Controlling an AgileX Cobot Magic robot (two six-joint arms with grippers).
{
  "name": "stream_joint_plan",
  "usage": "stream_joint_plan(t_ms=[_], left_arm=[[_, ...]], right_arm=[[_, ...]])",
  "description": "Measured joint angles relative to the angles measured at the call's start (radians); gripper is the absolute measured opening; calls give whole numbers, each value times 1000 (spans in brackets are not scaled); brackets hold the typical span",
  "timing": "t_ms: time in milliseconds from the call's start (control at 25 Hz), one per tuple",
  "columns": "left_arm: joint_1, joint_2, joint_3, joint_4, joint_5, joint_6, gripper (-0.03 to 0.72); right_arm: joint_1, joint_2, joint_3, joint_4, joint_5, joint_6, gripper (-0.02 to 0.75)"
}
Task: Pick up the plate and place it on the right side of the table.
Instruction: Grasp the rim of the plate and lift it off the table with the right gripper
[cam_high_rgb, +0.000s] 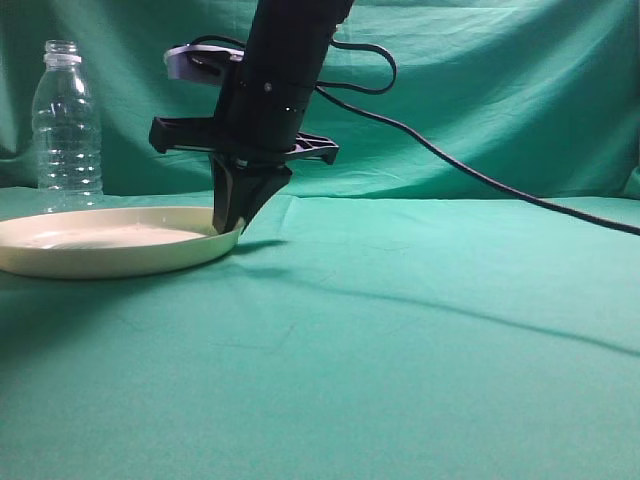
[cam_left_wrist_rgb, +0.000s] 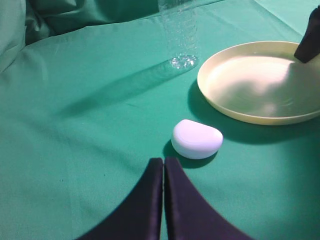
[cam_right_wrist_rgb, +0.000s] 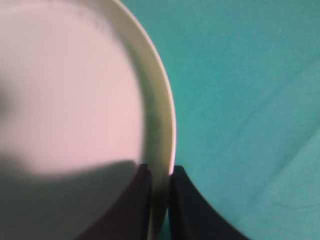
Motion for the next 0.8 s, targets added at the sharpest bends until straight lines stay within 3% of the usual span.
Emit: stream_joint_plan(t_ms=[160,240,800], left_arm=[[0,0,0,0,0,0,0],[0,0,0,0,0,0,0],[0,0,0,0,0,0,0]], right_arm=[[0,0,-4,2,-2,12,74],[0,0,-18,-3,17,11,0],[-28,-199,-120,-157,289,8,0]])
